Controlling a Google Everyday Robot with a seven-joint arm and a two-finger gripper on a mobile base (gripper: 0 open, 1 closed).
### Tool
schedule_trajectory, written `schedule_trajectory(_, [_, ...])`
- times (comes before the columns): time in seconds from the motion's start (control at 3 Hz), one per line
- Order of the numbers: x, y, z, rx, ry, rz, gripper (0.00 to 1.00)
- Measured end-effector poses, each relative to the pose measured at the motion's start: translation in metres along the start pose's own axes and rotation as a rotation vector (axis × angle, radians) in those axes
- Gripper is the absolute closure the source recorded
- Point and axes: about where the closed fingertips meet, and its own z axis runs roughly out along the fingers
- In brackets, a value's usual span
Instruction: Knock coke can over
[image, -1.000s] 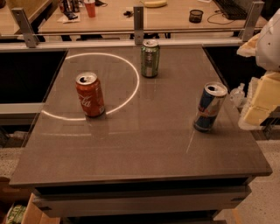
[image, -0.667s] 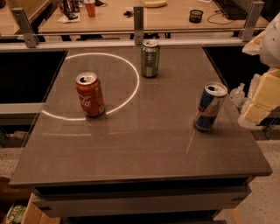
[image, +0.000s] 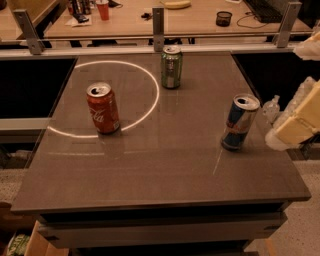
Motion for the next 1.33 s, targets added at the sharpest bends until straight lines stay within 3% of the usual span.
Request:
schedule_trajectory(0.33, [-0.009,0.027,-0.002,-0.012,-0.136,0.029,0.00])
schedule_trajectory(0.67, [-0.006,0.063,0.015,-0.054,-0.240,0.020,0.00])
schedule_trajectory(1.33, [0.011,0.125,0.075,-0.120,-0.425,0.130,0.00])
